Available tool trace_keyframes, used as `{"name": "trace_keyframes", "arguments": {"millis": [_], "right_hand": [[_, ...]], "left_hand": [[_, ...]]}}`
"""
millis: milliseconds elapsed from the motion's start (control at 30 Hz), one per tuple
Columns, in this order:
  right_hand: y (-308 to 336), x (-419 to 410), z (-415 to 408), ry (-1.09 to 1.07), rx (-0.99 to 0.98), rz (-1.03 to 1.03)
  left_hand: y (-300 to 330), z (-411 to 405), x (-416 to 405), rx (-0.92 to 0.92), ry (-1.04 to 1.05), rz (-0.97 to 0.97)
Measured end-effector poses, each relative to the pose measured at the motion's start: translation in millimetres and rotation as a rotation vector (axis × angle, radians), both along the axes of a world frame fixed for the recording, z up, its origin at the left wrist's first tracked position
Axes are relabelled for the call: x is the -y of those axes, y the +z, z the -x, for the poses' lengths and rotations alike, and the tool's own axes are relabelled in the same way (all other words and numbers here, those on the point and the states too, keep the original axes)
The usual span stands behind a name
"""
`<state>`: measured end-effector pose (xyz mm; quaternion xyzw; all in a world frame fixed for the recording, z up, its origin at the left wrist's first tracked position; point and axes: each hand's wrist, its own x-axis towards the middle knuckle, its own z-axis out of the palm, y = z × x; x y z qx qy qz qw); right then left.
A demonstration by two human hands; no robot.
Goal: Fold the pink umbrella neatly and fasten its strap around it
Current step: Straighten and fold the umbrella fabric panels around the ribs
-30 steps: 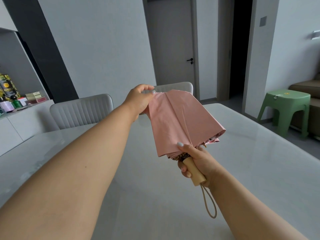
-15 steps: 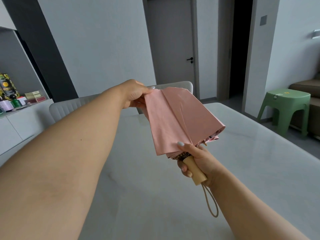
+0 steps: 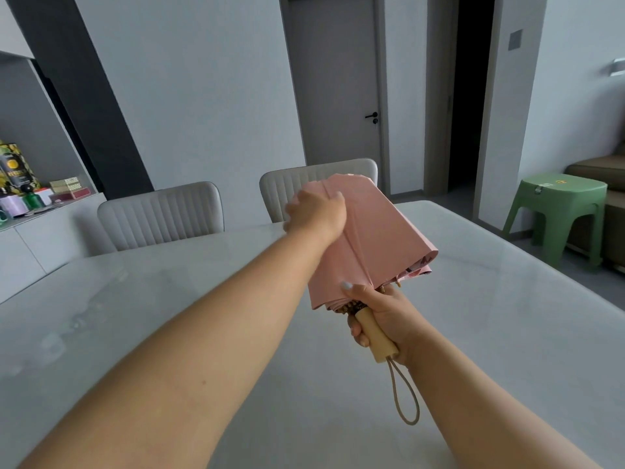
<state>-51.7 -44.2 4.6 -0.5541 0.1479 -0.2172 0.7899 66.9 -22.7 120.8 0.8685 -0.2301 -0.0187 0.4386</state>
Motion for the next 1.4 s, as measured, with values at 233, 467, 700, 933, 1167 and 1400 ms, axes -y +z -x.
{"name": "trace_keyframes", "arguments": {"millis": [233,467,700,933,1167,1400], "right_hand": [[2,1,1,-0.007,-0.016,0.025],[3,1,1,0.038,0.01,0.012],[1,-2,0,0.076,-0.028,0.06],[3,-4,1,0.186,0.051,-0.197],[6,-4,2,0.109,0.072,-0.071],[4,-2,2,0.087,0.021,0.009]], "left_hand": [[-39,-6,1,-0.362,-0.031,0.304],[-58,-22,-8,-0.747,-0.285,0.554],[-68,-28,-12,-0.846,-0.377,0.723],[-70,-30,-5,-0.837,-0.395,0.712],[-71,-31,-8,-0.822,-0.403,0.709],[-34,-44,-17,-0.397,-0.01,0.556]]}}
